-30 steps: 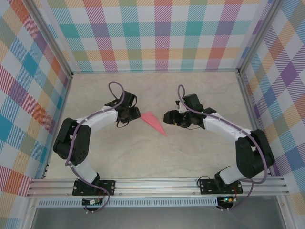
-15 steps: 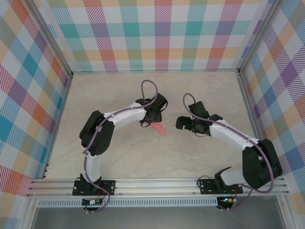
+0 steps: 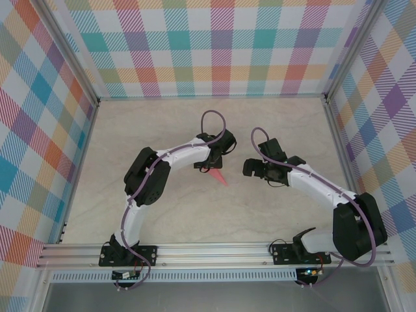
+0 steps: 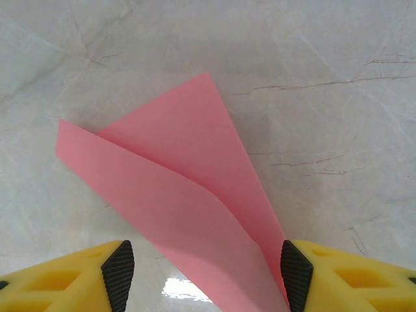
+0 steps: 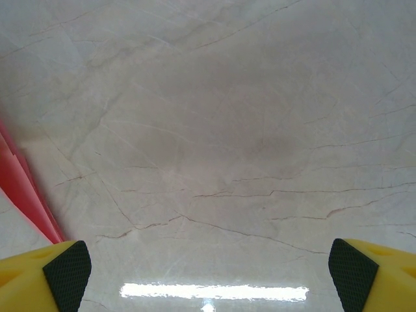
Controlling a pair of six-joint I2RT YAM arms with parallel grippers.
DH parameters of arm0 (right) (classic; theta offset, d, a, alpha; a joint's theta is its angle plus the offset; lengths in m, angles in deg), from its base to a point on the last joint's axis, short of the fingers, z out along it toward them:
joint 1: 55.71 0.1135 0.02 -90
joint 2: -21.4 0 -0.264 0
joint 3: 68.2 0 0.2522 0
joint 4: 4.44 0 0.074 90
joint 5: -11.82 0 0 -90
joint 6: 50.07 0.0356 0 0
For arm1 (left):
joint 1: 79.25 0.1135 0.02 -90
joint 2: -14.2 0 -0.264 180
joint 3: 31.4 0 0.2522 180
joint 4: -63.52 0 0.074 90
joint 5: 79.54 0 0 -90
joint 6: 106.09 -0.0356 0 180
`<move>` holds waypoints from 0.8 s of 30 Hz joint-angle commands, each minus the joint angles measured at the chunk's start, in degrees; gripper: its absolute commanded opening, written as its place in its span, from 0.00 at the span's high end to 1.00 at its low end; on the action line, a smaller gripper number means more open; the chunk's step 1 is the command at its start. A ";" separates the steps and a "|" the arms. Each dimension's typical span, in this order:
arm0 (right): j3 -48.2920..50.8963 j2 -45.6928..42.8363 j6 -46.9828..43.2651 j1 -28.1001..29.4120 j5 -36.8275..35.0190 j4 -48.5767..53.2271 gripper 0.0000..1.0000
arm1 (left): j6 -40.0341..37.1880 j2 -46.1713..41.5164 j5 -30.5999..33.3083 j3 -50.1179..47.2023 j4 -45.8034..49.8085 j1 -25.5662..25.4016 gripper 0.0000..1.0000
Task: Fold a paper plane with a square sheet of paper (pick it up from the middle)
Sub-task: Move a paper plane to the center of the table.
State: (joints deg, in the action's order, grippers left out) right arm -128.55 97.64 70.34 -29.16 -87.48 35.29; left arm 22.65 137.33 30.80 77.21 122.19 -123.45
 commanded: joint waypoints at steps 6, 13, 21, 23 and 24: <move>0.05 0.20 -0.01 -0.43 -0.92 1.61 0.03 | 4.01 -6.64 1.88 -5.51 -0.37 -1.15 0.54; -0.44 1.35 0.17 -0.39 -0.76 1.97 0.04 | 4.85 -7.92 2.32 -7.22 -1.61 -1.15 0.73; -0.79 1.63 0.17 -0.44 -0.63 2.30 0.04 | 4.86 -9.78 3.23 -8.42 -2.63 -1.15 1.00; -0.79 1.49 0.13 -0.42 -0.41 2.14 0.03 | 4.18 -11.39 3.41 -8.63 -2.71 -1.17 1.00; -0.80 1.30 0.10 -0.44 -0.07 1.92 0.03 | 3.65 -12.40 3.40 -8.92 -2.89 -1.15 1.00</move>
State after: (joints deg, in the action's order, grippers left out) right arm -128.55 98.87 70.56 -29.16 -87.61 36.43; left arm 27.16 129.55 32.22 69.02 119.61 -123.52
